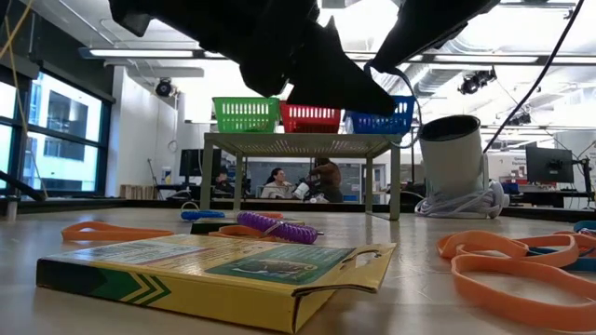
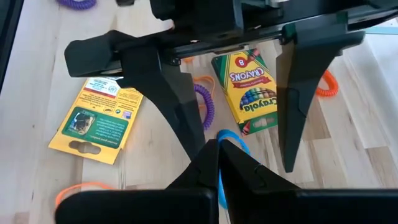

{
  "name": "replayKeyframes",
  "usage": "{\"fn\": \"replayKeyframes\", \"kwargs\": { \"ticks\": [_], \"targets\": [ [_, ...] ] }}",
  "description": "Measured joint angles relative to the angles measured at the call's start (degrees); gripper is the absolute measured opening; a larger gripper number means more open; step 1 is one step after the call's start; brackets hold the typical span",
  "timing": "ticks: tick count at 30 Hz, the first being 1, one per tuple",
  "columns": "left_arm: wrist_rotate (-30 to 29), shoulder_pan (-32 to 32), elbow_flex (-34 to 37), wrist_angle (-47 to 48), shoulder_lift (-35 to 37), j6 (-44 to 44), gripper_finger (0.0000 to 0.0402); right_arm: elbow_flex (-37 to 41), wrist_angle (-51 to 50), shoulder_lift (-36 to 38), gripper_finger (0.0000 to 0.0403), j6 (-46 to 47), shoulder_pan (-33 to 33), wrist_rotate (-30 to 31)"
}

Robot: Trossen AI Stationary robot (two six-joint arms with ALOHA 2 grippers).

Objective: Pick & Place Office Desk Supplies
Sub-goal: Put the top blue rubber band into the green bin on the shelf

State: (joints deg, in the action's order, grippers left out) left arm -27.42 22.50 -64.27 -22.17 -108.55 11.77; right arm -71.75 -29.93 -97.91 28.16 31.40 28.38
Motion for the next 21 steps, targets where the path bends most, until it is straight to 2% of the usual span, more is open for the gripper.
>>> {"fn": "replayKeyframes", "kwargs": {
  "ticks": [5, 16, 18, 21],
  "targets": [
    [0.0, -0.2, 0.0, -0.6, 0.0, -1.3, 0.0203, 0.0, 0.0, 0.0, 0.0002, -0.4, 0.0, 0.0],
    [0.0, -0.2, 0.0, -0.6, 0.0, -1.1, 0.0023, 0.0, 0.4, 0.0, 0.0002, -1.0, 0.0, -0.2],
    [0.0, -0.2, 0.0, -0.6, 0.0, -1.1, 0.0007, 0.0, 0.4, 0.0, 0.0002, -0.6, 0.0, -0.5],
    [0.0, -0.2, 0.0, -0.6, 0.0, -1.1, 0.0004, 0.0, 0.5, 0.0, 0.0003, 0.5, 0.0, -1.5]
  ]
}}
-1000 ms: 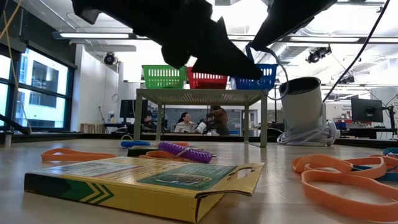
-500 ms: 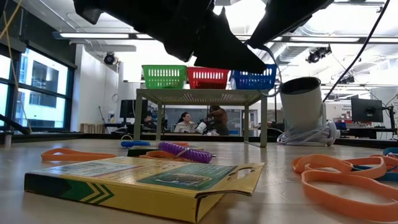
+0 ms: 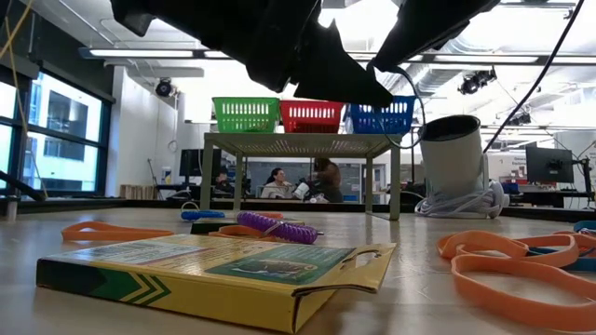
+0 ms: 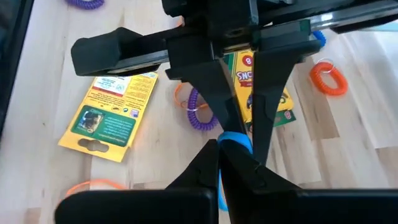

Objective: Pick & Place Office Desk Supplies
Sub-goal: Put the top blue rubber band into the green bin on the shelf

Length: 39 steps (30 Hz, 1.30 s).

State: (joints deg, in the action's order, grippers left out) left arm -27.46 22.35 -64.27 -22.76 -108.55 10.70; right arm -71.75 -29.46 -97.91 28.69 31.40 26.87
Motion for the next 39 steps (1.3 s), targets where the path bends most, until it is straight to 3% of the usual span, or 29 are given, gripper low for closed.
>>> {"fn": "replayKeyframes", "kwargs": {
  "ticks": [7, 12, 21, 30, 39],
  "targets": [
    [0.0, 0.0, 0.0, 0.2, 0.0, 0.0, 0.0002, 0.0, 0.4, 0.0, 0.0036, 3.0, 0.0, 0.5],
    [0.0, 0.0, 0.0, 0.6, 0.0, -0.1, 0.0002, 0.0, 1.4, 0.0, 0.0103, 2.7, 0.5, 4.9],
    [0.0, 0.1, 0.0, 1.3, 0.0, -1.8, 0.0001, 0.0, 1.1, 0.0, 0.0217, 0.0, 0.7, 4.9],
    [-2.3, 1.2, 0.0, 2.5, 0.0, -9.3, 0.0001, 0.0, -2.4, 0.0, 0.0233, 2.5, 2.4, 5.0],
    [-4.4, 1.9, 0.0, 17.9, 6.7, -13.8, 0.0001, 0.0, -7.4, 0.5, 0.0232, 10.4, 6.0, 6.8]
  ]
}}
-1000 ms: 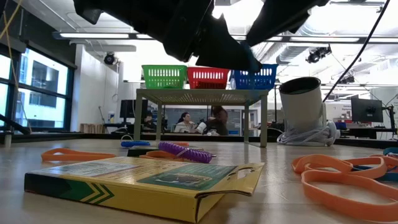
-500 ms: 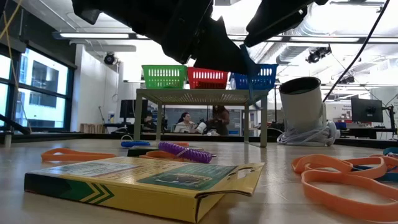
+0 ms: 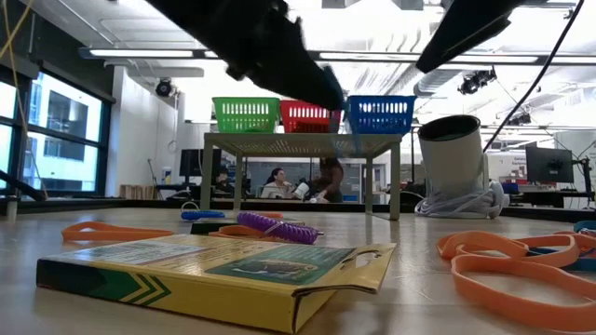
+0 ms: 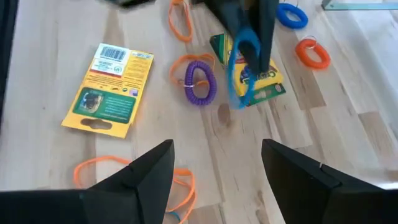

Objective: Pick & Place Office Desk Supplies
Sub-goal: Put the top blue rubber band into the green bin on the shelf

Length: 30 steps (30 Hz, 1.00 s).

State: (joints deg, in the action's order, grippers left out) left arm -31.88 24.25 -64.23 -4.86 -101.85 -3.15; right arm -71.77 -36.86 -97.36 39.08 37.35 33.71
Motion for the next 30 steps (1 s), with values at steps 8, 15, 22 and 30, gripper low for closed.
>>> {"fn": "replayKeyframes", "kwargs": {
  "ticks": [8, 15, 22, 30],
  "targets": [
    [-4.0, 2.6, 0.0, 11.4, 12.3, -0.3, 0.0001, 0.0, -0.1, 0.0, 0.0231, 0.6, 1.7, 2.4],
    [-20.2, 2.2, 0.0, 11.9, 22.7, 6.6, 0.0001, 0.0, 0.3, 0.0, 0.0231, 0.3, 1.5, 4.0],
    [-31.6, -10.2, 0.0, 5.3, 26.2, 15.2, 0.0001, 0.0, 0.5, 0.0, 0.0231, 0.1, 1.1, 5.2],
    [-20.7, -25.6, 0.0, 14.8, 26.1, 3.5, 0.0001, 0.0, 0.3, 0.0, 0.0231, 0.1, 1.2, 5.2]
  ]
}}
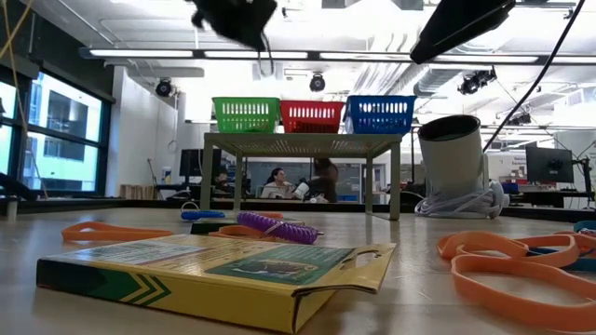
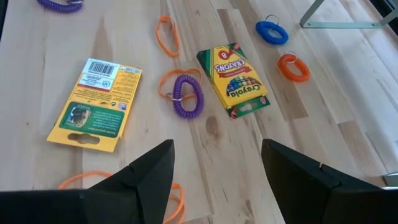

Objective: Pick & Place Office Desk Supplies
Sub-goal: Put the top blue rubber band into the green bin on the shelf

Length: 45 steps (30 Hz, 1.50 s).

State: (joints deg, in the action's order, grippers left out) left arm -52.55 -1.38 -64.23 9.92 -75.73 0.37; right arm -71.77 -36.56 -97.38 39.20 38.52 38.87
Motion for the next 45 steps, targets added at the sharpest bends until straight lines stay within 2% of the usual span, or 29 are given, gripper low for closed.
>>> {"fn": "replayKeyframes", "kwargs": {
  "ticks": [6, 11, 16, 20, 30, 32, 36, 45],
  "targets": [
    [11.4, -9.2, 0.0, 4.7, 0.0, -8.7, 0.002, 0.0, 0.0, 0.0, 0.0231, 0.0, 0.0, 0.0],
    [12.2, -12.5, 0.0, 5.7, 0.0, -9.3, 0.0065, 0.0, 0.0, 0.0, 0.0231, 0.0, -0.1, 0.0],
    [12.2, -12.7, 0.0, 6.2, 0.0, -11.2, 0.0123, 0.0, 0.2, 0.0, 0.0231, 0.0, -0.5, 0.0],
    [17.0, -12.6, 0.0, 6.7, 0.0, -11.6, 0.0147, 0.0, 0.5, 0.0, 0.0231, -0.2, -0.9, -0.1],
    [18.1, -13.7, 0.0, 8.5, 0.0, -16.4, 0.0156, 0.0, 0.8, 0.0, 0.0231, -0.2, -0.8, -0.4],
    [20.7, -15.0, -0.1, 10.5, 0.0, -19.6, 0.0156, 0.0, 0.8, 0.0, 0.0231, -0.2, -0.8, -0.4],
    [29.8, -19.6, -1.2, 16.3, 0.0, -24.8, 0.0156, 0.0, 0.8, 0.0, 0.0231, -0.2, -0.8, -0.4],
    [40.8, -24.2, -7.4, 24.9, 0.0, -25.8, 0.0156, 0.0, 1.1, 0.0, 0.0231, -1.4, -1.1, -0.4]
  ]
}}
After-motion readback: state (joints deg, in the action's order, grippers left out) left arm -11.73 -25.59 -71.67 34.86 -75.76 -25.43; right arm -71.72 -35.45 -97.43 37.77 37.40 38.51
